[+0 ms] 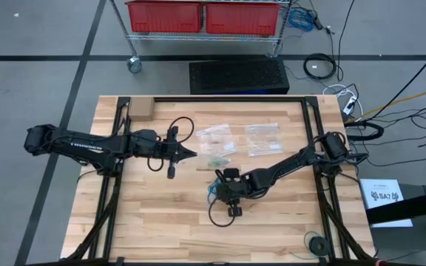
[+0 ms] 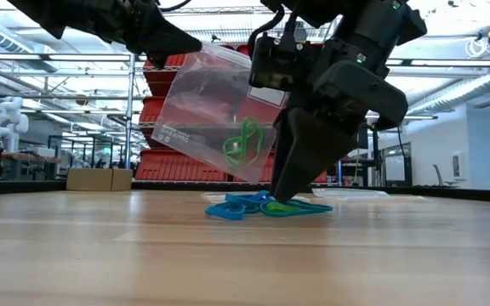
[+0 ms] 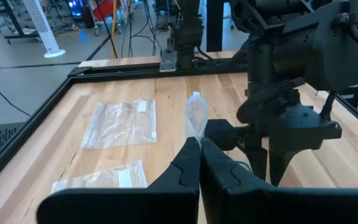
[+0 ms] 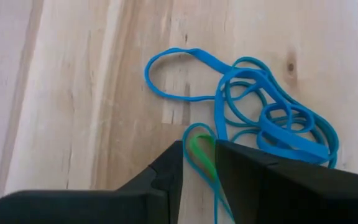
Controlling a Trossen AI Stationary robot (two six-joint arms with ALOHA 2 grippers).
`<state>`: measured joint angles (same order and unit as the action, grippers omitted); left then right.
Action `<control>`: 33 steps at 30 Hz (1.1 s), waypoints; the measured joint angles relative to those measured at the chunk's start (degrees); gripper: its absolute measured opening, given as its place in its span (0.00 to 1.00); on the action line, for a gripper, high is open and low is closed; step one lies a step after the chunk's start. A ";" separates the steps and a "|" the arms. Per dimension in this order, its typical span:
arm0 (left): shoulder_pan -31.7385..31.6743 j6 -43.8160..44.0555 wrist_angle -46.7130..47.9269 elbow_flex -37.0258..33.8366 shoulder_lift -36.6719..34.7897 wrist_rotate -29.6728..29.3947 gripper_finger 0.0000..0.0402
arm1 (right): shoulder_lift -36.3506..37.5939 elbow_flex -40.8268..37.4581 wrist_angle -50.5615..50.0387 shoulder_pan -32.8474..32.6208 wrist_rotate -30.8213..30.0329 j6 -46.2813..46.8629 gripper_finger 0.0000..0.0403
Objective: Sort rubber bands
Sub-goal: Put the green rubber band in the transparent zip bag
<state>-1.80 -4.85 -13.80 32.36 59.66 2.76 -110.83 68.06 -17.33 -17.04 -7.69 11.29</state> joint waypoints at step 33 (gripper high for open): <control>-0.02 -0.01 2.31 0.00 0.04 -0.54 0.00 | 0.38 12.39 -29.49 0.29 -3.24 -2.40 0.00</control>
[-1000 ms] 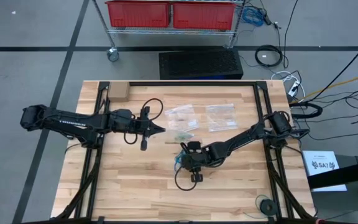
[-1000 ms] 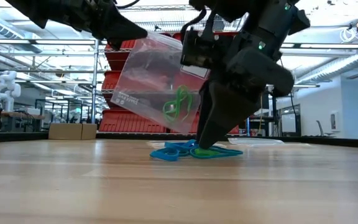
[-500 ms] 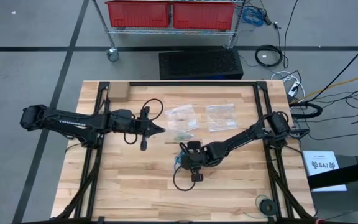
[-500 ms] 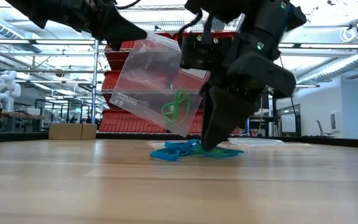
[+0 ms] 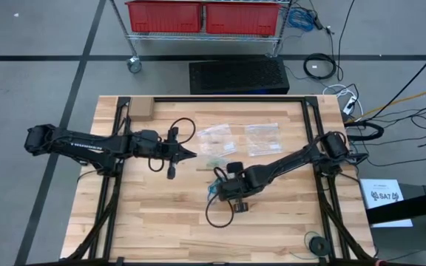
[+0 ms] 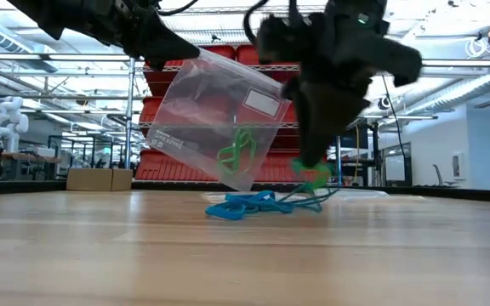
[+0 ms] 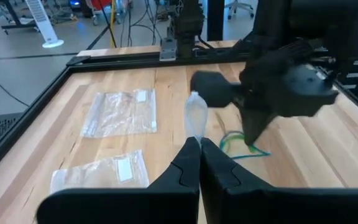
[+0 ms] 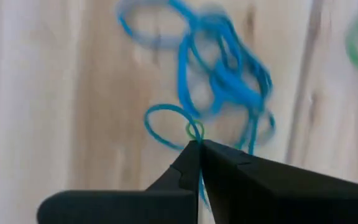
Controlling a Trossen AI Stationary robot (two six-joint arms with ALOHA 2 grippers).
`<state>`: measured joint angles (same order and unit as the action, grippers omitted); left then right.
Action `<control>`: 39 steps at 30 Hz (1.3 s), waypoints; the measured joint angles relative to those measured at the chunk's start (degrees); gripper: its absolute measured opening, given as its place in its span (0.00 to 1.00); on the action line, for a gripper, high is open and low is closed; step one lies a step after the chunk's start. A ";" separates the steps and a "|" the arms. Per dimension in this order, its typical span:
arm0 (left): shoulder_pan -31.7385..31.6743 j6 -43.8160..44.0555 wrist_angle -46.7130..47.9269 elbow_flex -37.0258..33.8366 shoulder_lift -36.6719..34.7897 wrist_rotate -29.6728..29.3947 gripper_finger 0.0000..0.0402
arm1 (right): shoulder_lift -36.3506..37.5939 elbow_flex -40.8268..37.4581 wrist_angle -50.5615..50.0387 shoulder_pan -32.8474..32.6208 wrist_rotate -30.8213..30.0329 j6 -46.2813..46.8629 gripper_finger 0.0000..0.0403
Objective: Sort rubber bands
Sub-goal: Put the green rubber band in the transparent zip bag
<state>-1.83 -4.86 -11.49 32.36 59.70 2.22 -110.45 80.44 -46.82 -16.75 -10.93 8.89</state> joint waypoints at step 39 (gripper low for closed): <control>-0.02 1.07 0.30 0.04 1.55 -1.62 0.00 | 0.02 -6.26 -5.00 3.73 1.84 3.04 0.46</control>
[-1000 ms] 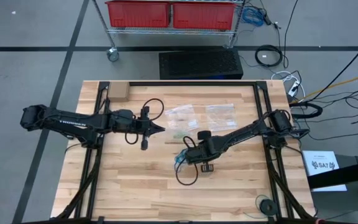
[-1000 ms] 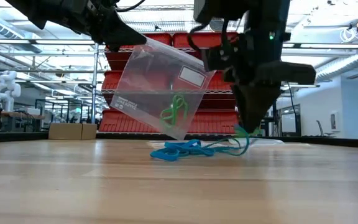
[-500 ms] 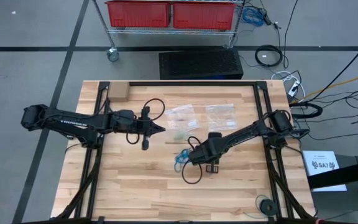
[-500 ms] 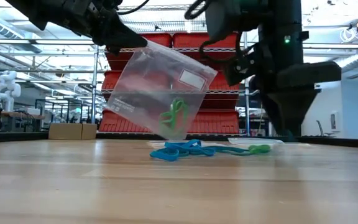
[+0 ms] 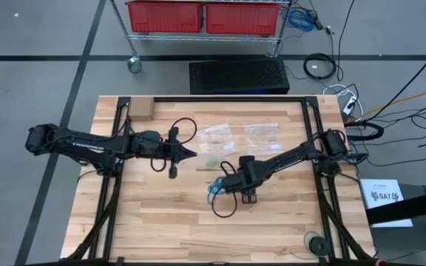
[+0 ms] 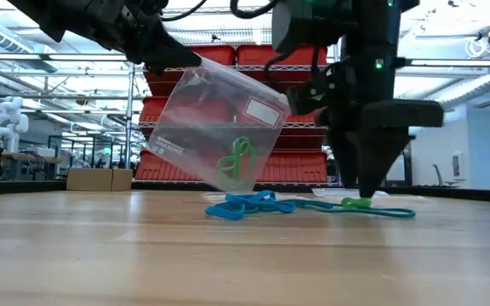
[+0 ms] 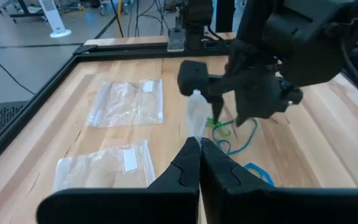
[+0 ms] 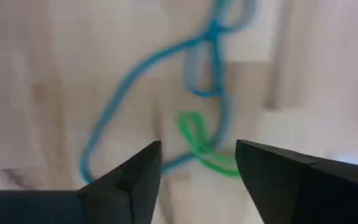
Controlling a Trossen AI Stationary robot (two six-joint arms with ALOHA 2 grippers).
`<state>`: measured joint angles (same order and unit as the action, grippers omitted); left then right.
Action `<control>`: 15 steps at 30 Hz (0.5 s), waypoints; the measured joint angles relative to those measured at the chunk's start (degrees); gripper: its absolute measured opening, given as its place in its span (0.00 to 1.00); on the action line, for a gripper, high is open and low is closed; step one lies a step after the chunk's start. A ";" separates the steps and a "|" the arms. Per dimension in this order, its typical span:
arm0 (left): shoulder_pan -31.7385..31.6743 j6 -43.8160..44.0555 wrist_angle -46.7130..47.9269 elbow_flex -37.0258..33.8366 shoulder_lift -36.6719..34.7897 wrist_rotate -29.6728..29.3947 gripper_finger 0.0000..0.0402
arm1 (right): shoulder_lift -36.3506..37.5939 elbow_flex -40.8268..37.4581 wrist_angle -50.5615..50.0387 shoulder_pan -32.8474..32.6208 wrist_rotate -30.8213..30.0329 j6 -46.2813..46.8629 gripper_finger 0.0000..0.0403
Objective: Sort rubber bands
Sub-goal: Put the green rubber band in the transparent zip bag
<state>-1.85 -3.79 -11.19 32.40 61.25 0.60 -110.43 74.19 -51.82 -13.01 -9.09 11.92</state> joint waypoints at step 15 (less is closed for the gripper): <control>-0.15 -0.07 -0.36 0.00 -0.02 0.00 0.00 | -0.08 -2.67 4.96 1.53 4.25 -1.81 0.02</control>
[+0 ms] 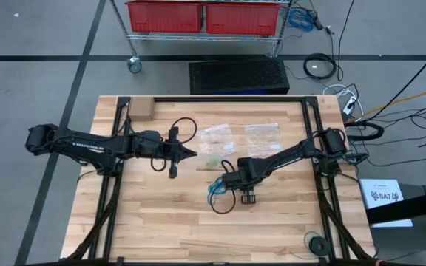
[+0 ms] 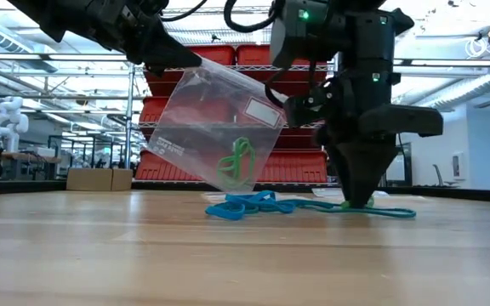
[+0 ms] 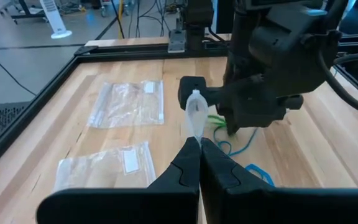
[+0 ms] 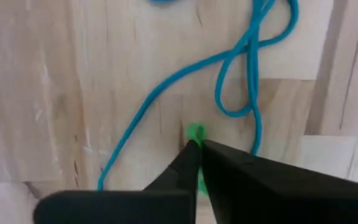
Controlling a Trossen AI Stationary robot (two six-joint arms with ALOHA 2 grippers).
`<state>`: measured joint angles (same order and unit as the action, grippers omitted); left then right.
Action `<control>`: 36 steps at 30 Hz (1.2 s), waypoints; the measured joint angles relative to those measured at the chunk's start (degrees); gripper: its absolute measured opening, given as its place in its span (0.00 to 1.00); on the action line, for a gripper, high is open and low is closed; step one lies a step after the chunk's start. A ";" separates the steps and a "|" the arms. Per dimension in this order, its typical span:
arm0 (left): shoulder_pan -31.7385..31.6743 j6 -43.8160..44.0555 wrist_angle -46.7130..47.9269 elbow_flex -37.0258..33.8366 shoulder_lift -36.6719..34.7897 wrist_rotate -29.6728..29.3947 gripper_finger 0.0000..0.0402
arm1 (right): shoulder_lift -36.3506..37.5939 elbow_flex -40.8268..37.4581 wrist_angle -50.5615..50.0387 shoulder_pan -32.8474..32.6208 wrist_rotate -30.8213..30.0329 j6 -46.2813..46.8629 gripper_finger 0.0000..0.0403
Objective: Sort rubber bands
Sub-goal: Put the green rubber band in the transparent zip bag
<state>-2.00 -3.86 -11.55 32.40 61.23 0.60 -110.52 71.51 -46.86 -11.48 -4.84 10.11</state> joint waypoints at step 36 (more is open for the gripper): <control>0.04 0.09 0.16 -0.02 -0.02 0.00 0.00 | 31.10 -8.11 26.44 -3.40 -14.10 -6.72 0.00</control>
<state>-1.96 -3.77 -11.39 32.38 61.21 0.60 -79.42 63.40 -20.42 -14.88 -18.94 3.39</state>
